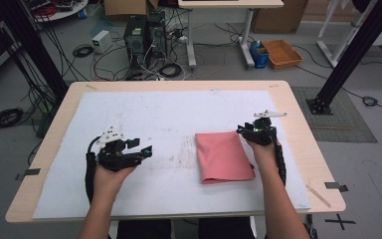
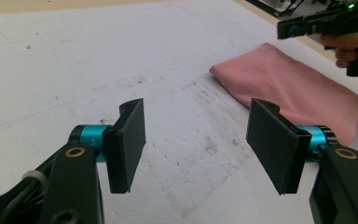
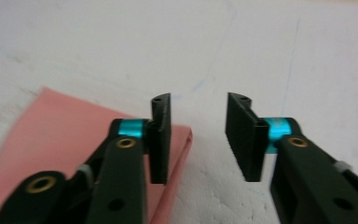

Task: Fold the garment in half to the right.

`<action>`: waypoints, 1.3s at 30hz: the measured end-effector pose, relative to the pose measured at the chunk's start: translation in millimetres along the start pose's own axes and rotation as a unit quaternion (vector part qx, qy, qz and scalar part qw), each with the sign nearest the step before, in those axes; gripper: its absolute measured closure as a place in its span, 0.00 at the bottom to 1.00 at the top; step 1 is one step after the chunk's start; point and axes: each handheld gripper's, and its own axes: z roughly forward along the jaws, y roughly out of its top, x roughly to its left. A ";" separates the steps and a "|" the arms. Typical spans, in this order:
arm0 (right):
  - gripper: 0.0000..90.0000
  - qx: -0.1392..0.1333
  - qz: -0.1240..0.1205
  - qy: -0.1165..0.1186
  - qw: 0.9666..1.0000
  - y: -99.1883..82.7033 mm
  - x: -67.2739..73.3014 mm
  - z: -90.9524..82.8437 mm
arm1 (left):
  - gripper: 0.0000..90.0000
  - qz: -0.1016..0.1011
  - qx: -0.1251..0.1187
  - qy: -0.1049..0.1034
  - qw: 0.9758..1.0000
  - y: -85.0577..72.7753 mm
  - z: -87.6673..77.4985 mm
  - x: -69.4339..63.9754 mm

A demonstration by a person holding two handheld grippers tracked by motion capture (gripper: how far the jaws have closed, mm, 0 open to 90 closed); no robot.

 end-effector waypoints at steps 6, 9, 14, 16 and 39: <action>0.33 -0.025 -0.027 0.050 0.998 -2.7 1.0 -30.8 | 0.36 0.015 -0.013 -0.002 1.000 11.3 -3.6 4.9; 0.30 -0.048 -0.033 0.071 0.996 -7.4 2.4 -47.4 | 0.33 0.033 -0.013 -0.010 0.999 19.7 -3.3 3.4; 0.25 -0.063 -0.039 0.088 0.993 -11.1 0.0 -62.3 | 0.30 0.056 -0.016 -0.033 0.998 25.8 -4.3 0.4; 0.25 -0.063 -0.040 0.098 0.992 -13.3 -0.2 -64.7 | 0.30 0.057 -0.014 -0.042 0.997 25.5 -3.8 1.9; 0.22 -0.063 -0.083 0.114 0.988 -29.7 8.1 -81.2 | 0.24 0.063 -0.020 -0.068 0.995 25.4 1.4 10.8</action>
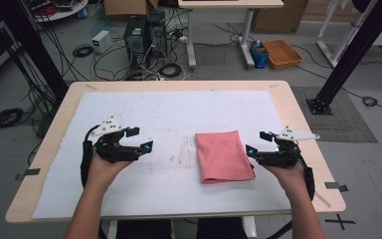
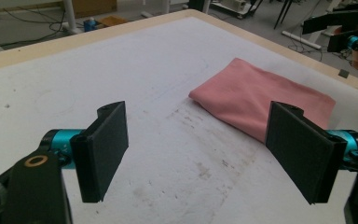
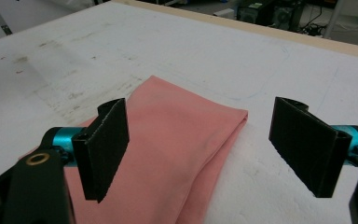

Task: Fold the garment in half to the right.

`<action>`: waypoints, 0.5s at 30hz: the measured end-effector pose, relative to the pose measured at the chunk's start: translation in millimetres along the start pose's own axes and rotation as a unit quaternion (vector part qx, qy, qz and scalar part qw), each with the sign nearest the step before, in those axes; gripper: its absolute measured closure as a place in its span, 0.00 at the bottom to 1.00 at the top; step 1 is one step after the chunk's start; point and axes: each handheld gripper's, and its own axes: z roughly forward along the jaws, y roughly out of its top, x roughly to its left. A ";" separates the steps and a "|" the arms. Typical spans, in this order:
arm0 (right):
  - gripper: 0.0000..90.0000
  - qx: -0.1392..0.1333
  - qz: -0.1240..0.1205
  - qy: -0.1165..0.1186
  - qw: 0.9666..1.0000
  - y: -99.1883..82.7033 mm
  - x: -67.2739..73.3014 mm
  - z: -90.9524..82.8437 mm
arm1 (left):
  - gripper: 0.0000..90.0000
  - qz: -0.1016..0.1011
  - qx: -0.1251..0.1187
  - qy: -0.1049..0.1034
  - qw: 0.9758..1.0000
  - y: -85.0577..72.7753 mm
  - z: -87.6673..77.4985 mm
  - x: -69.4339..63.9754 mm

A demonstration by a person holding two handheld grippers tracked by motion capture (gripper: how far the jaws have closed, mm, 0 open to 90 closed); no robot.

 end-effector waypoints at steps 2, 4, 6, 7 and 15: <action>0.22 -0.002 -0.002 0.001 1.000 0.7 -1.4 -1.0 | 0.23 -0.001 0.000 0.003 1.000 0.0 -0.3 0.7; 0.22 -0.006 -0.004 0.002 1.000 0.9 -2.2 -1.3 | 0.23 -0.003 0.000 0.005 1.000 -0.1 -0.7 -0.3; 0.22 -0.003 -0.003 0.002 1.000 0.7 -2.3 -0.1 | 0.23 -0.002 0.000 0.003 1.000 0.2 -2.0 -1.4; 0.22 -0.002 -0.003 0.003 1.000 0.7 -2.8 1.2 | 0.23 -0.001 0.000 0.004 1.000 0.3 -2.9 -1.8; 0.22 -0.003 -0.002 0.004 1.000 3.9 -4.0 5.9 | 0.23 -0.011 -0.004 0.009 1.000 0.6 -4.7 -3.3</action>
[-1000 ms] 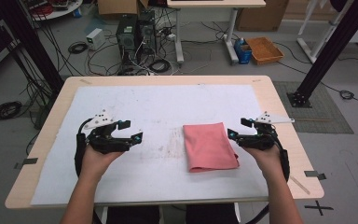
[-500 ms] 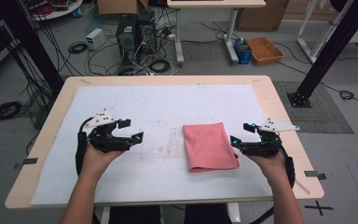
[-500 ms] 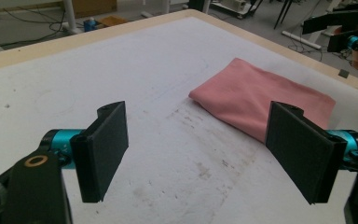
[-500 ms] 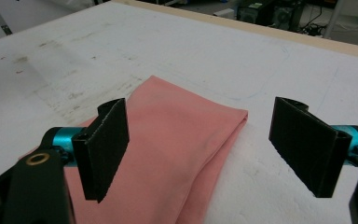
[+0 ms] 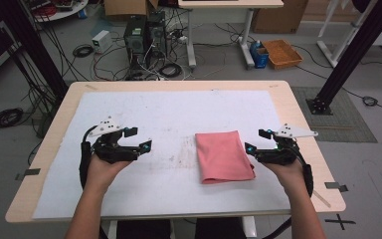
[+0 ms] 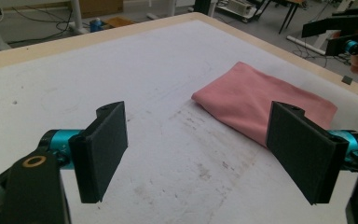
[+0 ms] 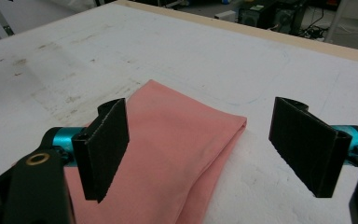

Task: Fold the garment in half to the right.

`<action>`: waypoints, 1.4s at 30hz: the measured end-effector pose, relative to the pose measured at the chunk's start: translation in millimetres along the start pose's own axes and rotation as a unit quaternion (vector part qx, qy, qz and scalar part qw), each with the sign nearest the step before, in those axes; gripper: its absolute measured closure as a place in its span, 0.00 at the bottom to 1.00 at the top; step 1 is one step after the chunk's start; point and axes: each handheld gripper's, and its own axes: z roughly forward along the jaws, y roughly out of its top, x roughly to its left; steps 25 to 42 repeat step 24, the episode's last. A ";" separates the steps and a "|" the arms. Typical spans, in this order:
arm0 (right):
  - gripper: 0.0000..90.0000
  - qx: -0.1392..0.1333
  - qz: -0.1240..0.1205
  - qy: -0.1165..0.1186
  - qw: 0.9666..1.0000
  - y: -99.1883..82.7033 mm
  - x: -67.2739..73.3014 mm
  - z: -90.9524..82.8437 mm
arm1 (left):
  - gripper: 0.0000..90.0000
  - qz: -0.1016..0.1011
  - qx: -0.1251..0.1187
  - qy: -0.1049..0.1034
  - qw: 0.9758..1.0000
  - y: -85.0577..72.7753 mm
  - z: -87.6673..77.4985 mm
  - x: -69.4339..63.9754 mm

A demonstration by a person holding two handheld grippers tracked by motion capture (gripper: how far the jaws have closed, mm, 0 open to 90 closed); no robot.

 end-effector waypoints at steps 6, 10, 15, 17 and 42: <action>0.22 0.004 0.003 0.001 1.000 -0.9 -1.2 4.4 | 0.23 -0.001 0.004 -0.002 1.000 -0.2 1.4 1.6; 0.22 0.005 0.005 0.001 1.000 -0.6 -0.4 7.2 | 0.23 0.001 0.005 -0.003 1.000 -0.4 1.8 2.7; 0.22 0.006 0.007 0.000 1.000 1.2 0.5 8.8 | 0.23 0.000 0.003 -0.005 1.000 -2.3 1.8 2.3; 0.22 0.005 0.009 -0.001 1.000 1.6 0.8 8.8 | 0.23 -0.001 0.003 -0.005 1.000 -3.8 1.2 2.7; 0.22 0.000 0.013 -0.005 1.000 2.5 1.0 6.0 | 0.23 -0.004 0.001 -0.004 1.000 -5.7 -3.1 4.2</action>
